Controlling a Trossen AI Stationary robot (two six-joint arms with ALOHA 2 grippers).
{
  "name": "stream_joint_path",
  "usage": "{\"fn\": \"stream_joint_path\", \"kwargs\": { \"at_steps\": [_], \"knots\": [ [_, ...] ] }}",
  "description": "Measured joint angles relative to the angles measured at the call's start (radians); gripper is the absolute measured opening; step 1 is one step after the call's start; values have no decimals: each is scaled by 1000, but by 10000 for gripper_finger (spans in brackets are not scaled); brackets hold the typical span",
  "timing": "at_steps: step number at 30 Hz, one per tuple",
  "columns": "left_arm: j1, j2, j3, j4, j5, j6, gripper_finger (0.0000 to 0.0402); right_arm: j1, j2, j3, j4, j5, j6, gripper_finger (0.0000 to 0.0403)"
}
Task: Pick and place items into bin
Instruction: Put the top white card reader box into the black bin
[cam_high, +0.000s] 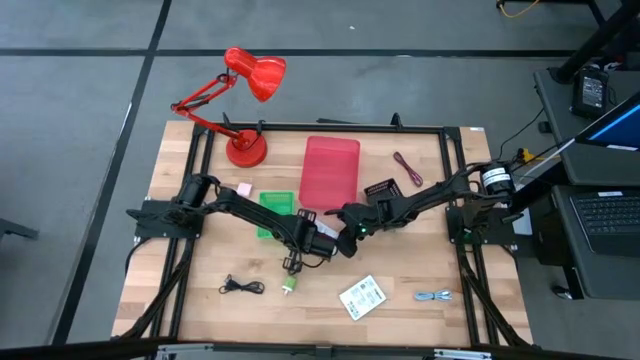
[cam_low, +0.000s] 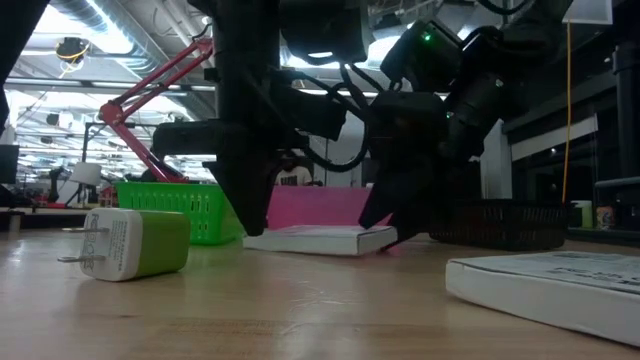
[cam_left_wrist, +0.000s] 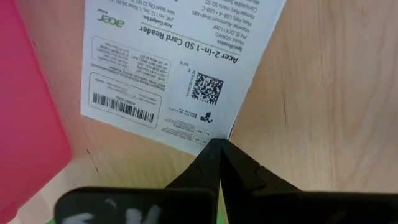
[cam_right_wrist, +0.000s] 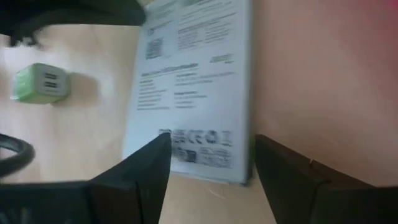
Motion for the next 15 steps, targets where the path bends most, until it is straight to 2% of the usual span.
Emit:
{"fn": "stream_joint_path", "kwargs": {
  "at_steps": [8, 11, 15],
  "knots": [
    [0, 0, 0, -1, 0, -1, 3, -3, 12, 1, 23, -8, -7, 208],
    [0, 0, 0, -4, 0, -1, 3, -3, 12, 0, 28, -30, -19, 182],
    [0, 0, 0, -8, 1, 1, 2, -4, 12, 0, 28, -79, -46, 125]
  ]
}}
